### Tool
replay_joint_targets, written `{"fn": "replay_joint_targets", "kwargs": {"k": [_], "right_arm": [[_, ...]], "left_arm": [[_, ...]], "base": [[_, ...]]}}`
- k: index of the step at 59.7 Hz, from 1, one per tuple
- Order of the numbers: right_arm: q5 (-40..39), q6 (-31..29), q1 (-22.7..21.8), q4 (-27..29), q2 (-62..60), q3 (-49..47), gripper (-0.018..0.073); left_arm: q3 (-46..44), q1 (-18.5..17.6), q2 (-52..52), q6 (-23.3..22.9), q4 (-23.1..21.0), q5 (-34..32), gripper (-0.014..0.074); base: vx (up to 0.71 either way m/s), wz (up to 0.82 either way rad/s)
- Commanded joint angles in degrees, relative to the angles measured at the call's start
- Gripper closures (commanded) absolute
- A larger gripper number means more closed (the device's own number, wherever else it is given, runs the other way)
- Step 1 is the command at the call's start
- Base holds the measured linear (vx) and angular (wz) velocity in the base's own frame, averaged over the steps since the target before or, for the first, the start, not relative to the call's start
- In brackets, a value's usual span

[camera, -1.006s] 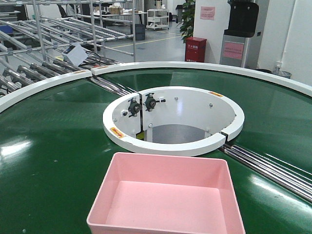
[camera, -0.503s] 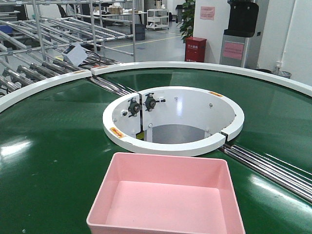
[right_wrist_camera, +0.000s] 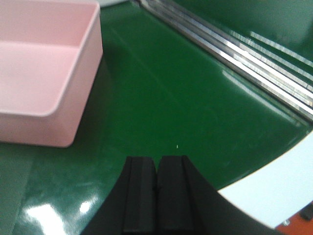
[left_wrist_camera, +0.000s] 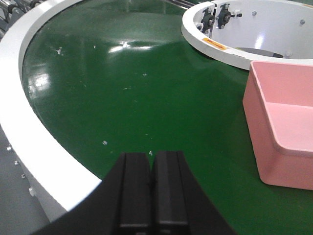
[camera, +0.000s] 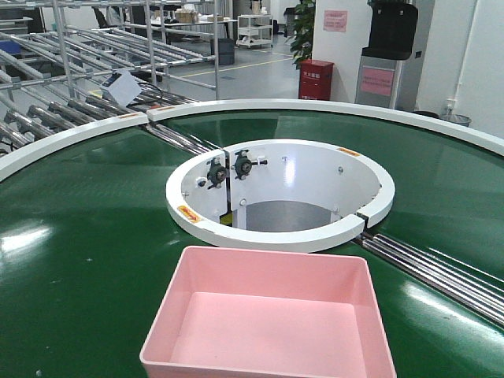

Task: Grab pink bin and stack on right shelf

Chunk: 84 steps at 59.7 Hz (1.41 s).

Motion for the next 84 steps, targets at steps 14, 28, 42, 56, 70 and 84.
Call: {"fn": "replay_joint_targets", "kwargs": {"k": [14, 28, 42, 56, 70, 84], "right_arm": [[-1.87, -6.68, 1.55, 5.16, 13.87, -2.58, 0.0316], [0.36, -11.12, 10.51, 6.09, 23.58, -9.37, -0.0045], [3.56, -9.29, 11.72, 5.44, 36.37, -19.98, -0.0069], [13.19, -2.79, 11.72, 5.67, 49.22, -36.08, 0.0022], [23.27, 0.98, 11.72, 4.01, 61.29, -50.42, 0.0049], [25.21, 6.48, 11.72, 2.24, 69.50, -58.32, 0.0049]], "left_arm": [[-1.87, -0.62, 2.59, 1.21, -0.79, -3.88, 0.0512], [-5.45, -11.00, 12.61, 4.91, -0.76, -1.95, 0.0188], [-15.57, -19.58, 30.37, 6.85, -0.76, 0.26, 0.0022], [-27.83, -21.50, 49.37, 7.50, -0.76, 1.57, 0.0020], [-39.89, -21.78, 64.66, 7.44, -0.76, 5.88, 0.0020], [-53.96, -23.63, 76.73, 5.17, -0.73, 11.43, 0.0020]], "base": [[0.00, 0.00], [0.00, 0.00], [0.00, 0.00], [0.00, 0.00], [0.00, 0.00], [0.00, 0.00]]}}
